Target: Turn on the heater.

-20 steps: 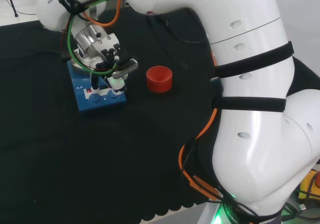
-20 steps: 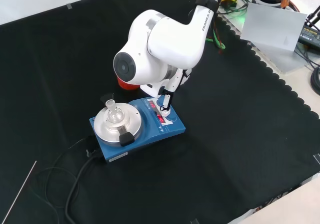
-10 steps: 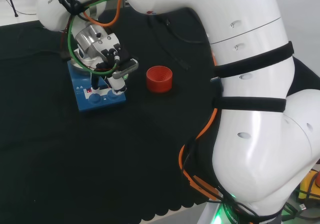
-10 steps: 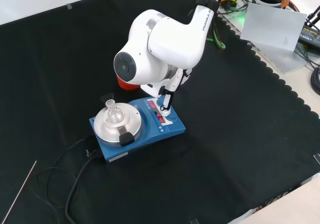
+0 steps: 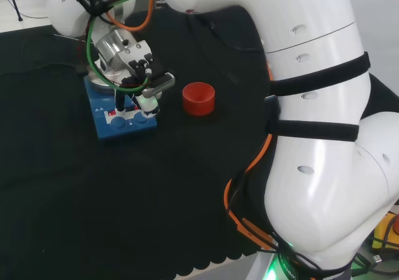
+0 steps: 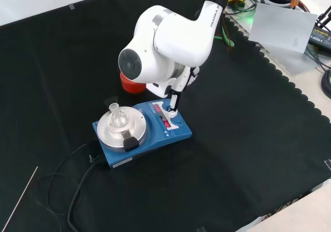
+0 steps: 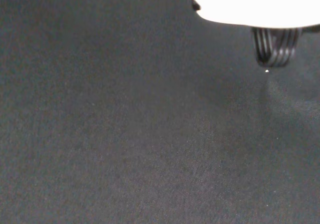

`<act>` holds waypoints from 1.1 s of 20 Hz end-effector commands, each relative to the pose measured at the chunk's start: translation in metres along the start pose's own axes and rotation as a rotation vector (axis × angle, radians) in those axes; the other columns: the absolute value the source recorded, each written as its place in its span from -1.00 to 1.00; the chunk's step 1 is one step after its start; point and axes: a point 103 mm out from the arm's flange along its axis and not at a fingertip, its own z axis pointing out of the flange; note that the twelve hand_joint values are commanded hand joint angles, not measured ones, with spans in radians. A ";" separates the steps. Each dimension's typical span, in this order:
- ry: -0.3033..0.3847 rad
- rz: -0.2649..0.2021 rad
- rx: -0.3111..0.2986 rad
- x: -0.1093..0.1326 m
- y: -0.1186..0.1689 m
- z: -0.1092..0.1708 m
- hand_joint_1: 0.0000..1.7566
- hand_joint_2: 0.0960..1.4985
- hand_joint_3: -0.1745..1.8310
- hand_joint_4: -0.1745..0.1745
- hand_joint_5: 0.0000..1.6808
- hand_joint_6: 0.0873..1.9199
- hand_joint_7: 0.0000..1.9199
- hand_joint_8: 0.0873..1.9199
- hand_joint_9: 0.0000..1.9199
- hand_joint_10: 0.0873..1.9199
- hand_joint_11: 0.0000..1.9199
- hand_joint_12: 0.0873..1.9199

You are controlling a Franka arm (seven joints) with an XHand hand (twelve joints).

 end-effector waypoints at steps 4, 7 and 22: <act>0.005 -0.009 -0.001 0.003 -0.001 0.001 0.83 -0.56 0.62 -0.08 -0.57 -0.96 0.93 0.94 1.00 0.75 0.82 0.52; 0.002 -0.008 0.007 0.005 -0.001 0.001 0.83 -0.56 0.62 -0.08 -0.57 -0.96 0.93 0.94 1.00 0.75 0.82 0.52; 0.003 -0.007 0.031 0.009 0.008 0.007 0.83 -0.57 0.63 -0.08 -0.56 -0.97 0.93 0.94 1.00 0.75 0.82 0.52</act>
